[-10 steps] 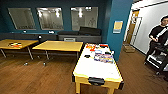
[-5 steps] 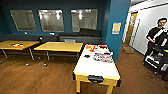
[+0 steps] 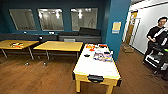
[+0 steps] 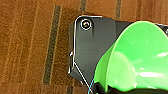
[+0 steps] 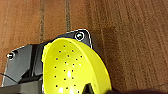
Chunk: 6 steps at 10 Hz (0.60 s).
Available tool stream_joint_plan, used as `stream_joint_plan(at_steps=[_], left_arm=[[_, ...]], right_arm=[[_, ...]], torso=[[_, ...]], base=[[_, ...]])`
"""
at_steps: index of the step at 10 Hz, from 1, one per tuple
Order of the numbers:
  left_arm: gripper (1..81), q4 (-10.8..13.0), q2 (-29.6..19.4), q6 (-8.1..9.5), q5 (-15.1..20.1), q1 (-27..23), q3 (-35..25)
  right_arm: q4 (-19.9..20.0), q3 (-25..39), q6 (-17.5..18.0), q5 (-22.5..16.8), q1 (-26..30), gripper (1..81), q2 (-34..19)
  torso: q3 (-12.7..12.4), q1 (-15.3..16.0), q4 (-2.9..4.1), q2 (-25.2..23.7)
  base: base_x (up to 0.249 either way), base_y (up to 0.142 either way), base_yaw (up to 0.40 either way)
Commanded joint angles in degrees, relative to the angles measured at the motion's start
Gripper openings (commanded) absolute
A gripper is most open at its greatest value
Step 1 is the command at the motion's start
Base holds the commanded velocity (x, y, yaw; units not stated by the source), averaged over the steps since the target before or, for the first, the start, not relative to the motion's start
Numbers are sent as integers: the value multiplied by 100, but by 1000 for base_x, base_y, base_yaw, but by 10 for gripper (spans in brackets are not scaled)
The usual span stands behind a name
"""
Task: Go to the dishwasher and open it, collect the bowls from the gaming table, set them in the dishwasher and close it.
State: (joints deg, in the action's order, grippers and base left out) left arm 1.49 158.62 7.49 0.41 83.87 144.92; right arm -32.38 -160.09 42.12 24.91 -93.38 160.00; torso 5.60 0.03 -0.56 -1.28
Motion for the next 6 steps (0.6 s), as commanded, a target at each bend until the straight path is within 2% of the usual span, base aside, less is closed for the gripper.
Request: stream_joint_plan(at_steps=[1,6], left_arm=[[10,71,-14,-28,407,-182,151],[10,-8,178,-19,433,-129,316]], right_arm=[[-5,-109,16,-214,87,10,-176],[-14,-109,-63,-223,16,10,-150]], torso=[[0,0,0,-2],[0,0,0,-2]], base=[[0,0,-400],[0,0,-400]])
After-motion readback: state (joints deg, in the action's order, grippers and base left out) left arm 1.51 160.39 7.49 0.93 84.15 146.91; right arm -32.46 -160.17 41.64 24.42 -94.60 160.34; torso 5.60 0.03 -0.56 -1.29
